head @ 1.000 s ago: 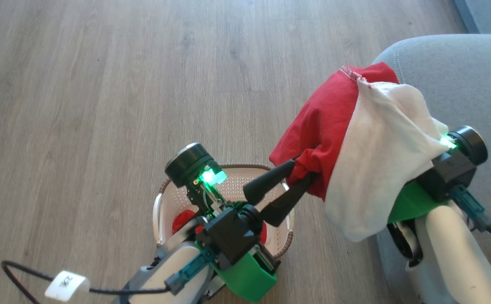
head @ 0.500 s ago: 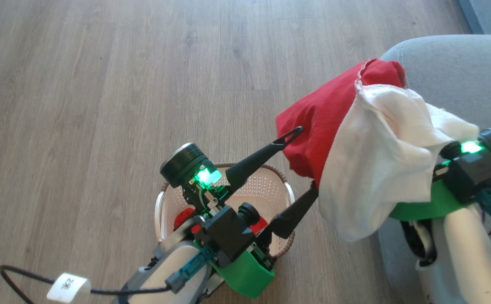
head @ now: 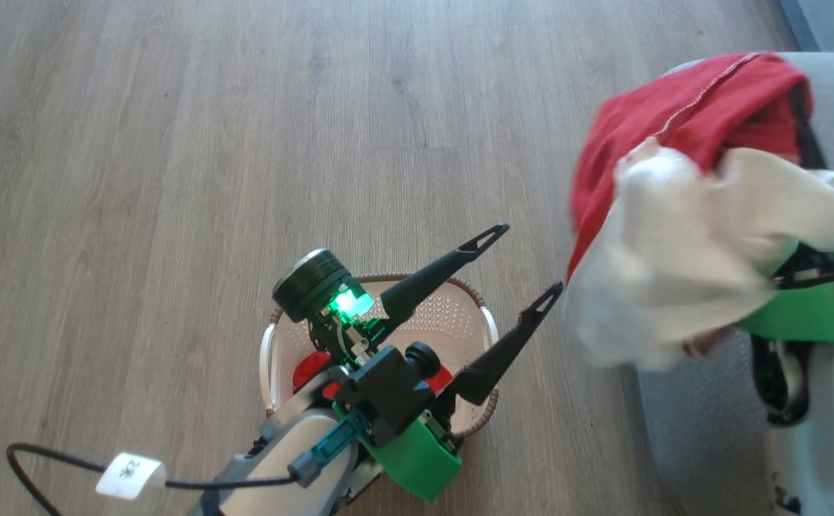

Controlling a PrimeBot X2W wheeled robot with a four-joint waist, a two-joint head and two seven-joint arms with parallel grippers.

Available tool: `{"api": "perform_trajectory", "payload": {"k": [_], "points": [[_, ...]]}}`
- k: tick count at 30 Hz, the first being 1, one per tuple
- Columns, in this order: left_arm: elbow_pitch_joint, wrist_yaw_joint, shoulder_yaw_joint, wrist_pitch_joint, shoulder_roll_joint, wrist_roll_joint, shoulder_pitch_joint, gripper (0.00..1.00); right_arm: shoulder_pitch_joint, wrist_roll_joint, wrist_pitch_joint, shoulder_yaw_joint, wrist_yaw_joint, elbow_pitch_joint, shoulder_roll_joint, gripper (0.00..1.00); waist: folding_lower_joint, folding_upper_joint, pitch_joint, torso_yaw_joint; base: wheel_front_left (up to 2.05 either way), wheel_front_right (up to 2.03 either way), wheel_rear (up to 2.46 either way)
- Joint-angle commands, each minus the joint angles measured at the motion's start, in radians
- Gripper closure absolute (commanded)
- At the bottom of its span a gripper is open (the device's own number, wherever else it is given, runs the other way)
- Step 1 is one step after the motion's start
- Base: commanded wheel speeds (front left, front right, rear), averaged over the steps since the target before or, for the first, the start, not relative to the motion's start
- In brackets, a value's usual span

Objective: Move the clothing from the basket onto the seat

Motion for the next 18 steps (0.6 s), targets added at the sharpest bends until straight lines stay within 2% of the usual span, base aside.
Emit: {"api": "perform_trajectory", "payload": {"k": [1, 18], "points": [[-0.027, -0.001, 0.037, -0.004, 0.005, 0.007, -0.025, 0.0, -0.052, -0.01, -0.006, 0.011, 0.0, -0.047, 0.001, 1.0, 0.0, -0.0001, -0.001, -0.001, 0.0, 0.0, 0.0], [0.031, 0.001, 0.061, -0.004, 0.015, 0.022, 0.003, 0.0, -0.072, -0.018, -0.006, -0.054, 0.0, -0.064, -0.052, 1.0, 0.0, -0.0001, 0.01, -0.02, 0.0, 0.0, 0.0]]}}
